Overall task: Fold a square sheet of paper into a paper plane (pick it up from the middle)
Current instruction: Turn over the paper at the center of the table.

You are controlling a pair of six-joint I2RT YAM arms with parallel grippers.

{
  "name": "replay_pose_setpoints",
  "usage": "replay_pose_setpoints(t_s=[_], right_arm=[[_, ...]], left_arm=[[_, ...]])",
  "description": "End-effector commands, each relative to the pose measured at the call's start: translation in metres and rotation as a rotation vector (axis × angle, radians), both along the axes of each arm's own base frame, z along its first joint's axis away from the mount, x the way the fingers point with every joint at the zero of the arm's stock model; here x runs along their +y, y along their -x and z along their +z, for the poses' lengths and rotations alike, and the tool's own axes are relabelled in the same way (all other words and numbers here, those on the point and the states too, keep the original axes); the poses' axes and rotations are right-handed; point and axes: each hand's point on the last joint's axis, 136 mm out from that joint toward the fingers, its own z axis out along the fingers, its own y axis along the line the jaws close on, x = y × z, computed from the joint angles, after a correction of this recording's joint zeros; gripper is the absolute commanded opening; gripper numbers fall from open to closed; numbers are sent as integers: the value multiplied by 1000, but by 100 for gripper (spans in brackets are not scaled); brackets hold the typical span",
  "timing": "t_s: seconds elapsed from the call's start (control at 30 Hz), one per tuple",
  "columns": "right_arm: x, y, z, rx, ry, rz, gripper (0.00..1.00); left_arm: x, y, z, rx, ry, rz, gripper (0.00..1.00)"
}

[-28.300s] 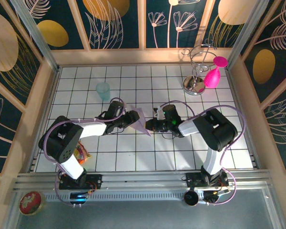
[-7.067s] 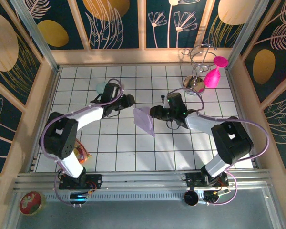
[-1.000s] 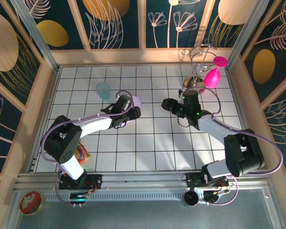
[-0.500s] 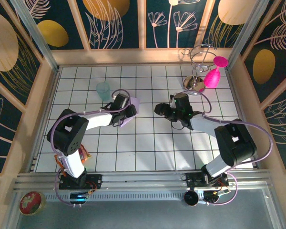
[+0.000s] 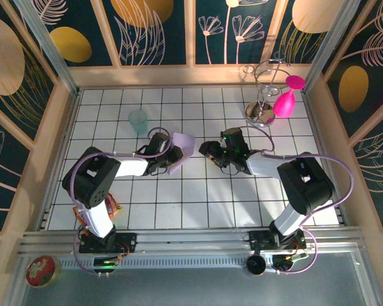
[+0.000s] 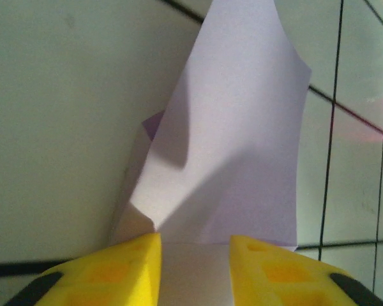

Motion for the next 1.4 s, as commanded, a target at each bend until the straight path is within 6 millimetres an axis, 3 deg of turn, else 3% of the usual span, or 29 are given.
replay_pose_setpoints(t_s=[0.0,0.2,0.37,0.63,1.17,1.37], right_arm=[[-1,-1,1,18,-33,-49,56],[-2,4,-16,83,-35,-65,53],[11,14,-32,143,-15,-34,49],[2,23,-49,180,88,-70,48],[-9,34,-50,187,98,-109,46],[16,33,-38,148,-12,-13,41]], left_arm=[[-22,38,-15,128,60,-78,29],[-32,45,-15,137,83,-90,23],[-32,45,-16,139,80,-90,21],[-31,43,-16,134,65,-89,21],[-28,38,-13,120,32,-79,21],[-31,37,-9,112,46,-93,21]])
